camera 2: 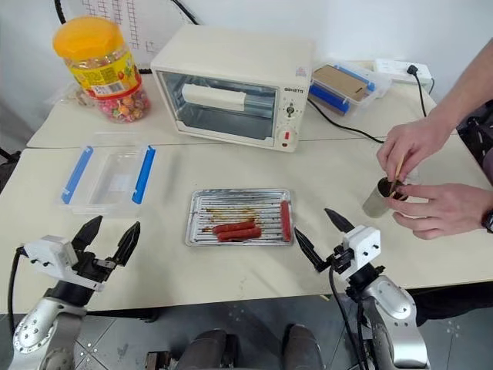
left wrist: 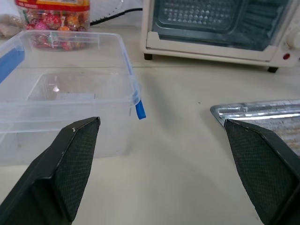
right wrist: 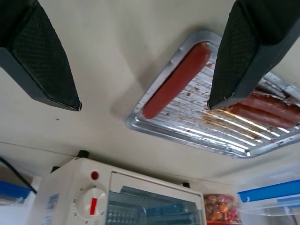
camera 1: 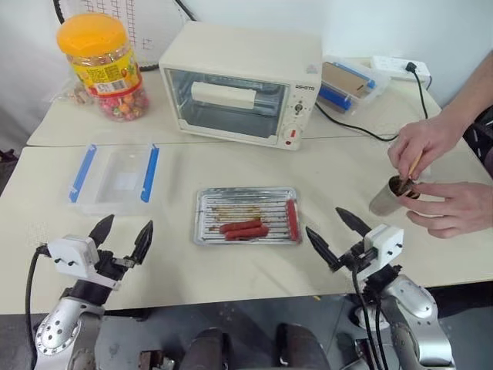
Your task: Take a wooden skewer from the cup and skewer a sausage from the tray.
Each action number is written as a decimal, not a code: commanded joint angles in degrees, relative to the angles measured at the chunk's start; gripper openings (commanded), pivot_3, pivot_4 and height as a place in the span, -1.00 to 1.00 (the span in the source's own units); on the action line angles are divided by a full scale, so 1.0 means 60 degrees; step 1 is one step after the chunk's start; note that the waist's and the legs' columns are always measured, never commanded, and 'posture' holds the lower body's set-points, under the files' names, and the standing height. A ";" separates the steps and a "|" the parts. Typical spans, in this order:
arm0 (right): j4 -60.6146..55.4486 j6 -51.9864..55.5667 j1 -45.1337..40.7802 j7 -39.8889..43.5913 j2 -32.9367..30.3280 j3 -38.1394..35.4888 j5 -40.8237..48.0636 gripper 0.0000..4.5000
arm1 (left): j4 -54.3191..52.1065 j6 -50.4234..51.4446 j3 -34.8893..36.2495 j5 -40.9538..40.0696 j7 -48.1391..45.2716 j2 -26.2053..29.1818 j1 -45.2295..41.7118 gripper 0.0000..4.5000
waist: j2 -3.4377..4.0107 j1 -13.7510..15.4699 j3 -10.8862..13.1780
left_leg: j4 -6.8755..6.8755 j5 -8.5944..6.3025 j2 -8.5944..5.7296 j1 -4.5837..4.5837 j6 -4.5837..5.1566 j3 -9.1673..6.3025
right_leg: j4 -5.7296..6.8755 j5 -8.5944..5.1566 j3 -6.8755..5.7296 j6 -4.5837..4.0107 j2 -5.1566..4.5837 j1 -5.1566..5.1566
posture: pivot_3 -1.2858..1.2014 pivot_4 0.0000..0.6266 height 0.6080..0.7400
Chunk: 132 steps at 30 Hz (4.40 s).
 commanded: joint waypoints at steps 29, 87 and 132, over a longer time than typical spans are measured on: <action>0.1906 -0.1141 -0.1430 0.2643 -0.1381 -0.0137 0.0058 1.00 | 0.0973 -0.0028 -0.0580 -0.0233 -0.3165 0.1733 -0.0410 1.00 | 0.0006 0.0001 -0.0006 | -0.0001 0.0001 0.0005 0.0004 0.0002 0.0003 | 0.0002 -0.0001 0.0001 -0.0001 0.0006 0.0000 | 0.03 -0.52 1.00; 0.3025 -0.1727 -0.1699 0.3707 -0.1987 -0.0194 0.0158 1.00 | 0.1037 -0.0040 -0.0225 -0.0160 -0.3477 0.1819 -0.0155 1.00 | 0.0005 0.0010 -0.0005 | 0.0003 0.0002 0.0005 0.0003 0.0003 0.0000 | 0.0000 0.0000 -0.0005 0.0000 0.0000 0.0004 | 0.03 -0.52 1.00; 0.1739 -0.1019 -0.0657 0.4049 -0.2481 -0.0776 0.0583 1.00 | 0.1814 0.0063 0.0297 -0.0137 -0.4732 0.2803 0.0010 1.00 | 0.0005 0.0045 -0.0005 | 0.0003 0.0001 0.0002 0.0003 0.0003 0.0000 | -0.0003 0.0000 -0.0005 0.0000 -0.0004 0.0006 | 0.03 -0.52 1.00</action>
